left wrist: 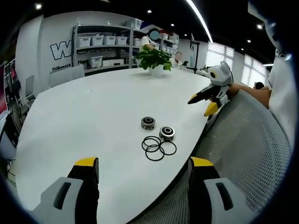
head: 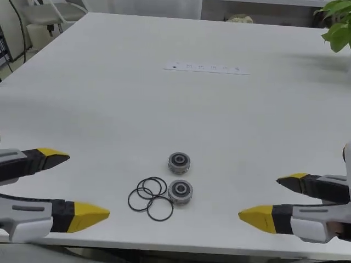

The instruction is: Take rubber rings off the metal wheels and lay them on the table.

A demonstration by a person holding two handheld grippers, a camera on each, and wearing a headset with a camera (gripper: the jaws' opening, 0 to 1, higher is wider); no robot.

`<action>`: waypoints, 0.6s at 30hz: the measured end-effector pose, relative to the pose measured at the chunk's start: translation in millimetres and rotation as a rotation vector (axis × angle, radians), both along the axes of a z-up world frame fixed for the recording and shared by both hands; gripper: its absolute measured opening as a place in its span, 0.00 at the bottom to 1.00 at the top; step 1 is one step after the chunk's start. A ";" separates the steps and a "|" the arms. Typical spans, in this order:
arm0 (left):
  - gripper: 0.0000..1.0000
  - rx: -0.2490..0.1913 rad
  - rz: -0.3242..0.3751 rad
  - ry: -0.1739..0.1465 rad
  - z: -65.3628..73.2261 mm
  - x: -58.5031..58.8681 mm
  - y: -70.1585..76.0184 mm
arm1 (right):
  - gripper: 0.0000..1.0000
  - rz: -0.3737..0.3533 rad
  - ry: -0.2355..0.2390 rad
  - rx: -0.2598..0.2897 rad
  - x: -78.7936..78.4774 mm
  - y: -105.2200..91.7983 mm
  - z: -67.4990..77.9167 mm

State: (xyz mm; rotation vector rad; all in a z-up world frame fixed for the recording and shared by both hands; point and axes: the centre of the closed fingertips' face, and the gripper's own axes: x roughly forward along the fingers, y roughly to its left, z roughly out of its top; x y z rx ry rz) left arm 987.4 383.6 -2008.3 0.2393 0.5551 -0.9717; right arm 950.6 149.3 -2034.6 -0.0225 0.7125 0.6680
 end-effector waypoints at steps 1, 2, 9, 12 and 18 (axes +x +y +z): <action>0.76 0.004 0.001 0.003 -0.8 -0.3 0.5 | 0.73 0.006 0.000 -0.004 -0.5 0.9 -0.3; 0.76 0.007 0.000 0.004 -1.2 -0.6 0.6 | 0.74 0.010 0.001 -0.007 -0.9 1.4 -0.6; 0.76 0.017 -0.002 0.009 -3.0 -2.0 1.1 | 0.75 0.035 0.013 -0.020 -5.2 3.4 -3.4; 0.77 0.012 0.008 0.014 -3.2 -1.2 2.3 | 0.74 0.050 0.022 -0.025 -7.6 5.3 -5.2; 0.77 0.009 0.028 0.028 -4.9 -1.0 5.4 | 0.74 0.080 0.028 -0.041 -11.4 7.7 -7.5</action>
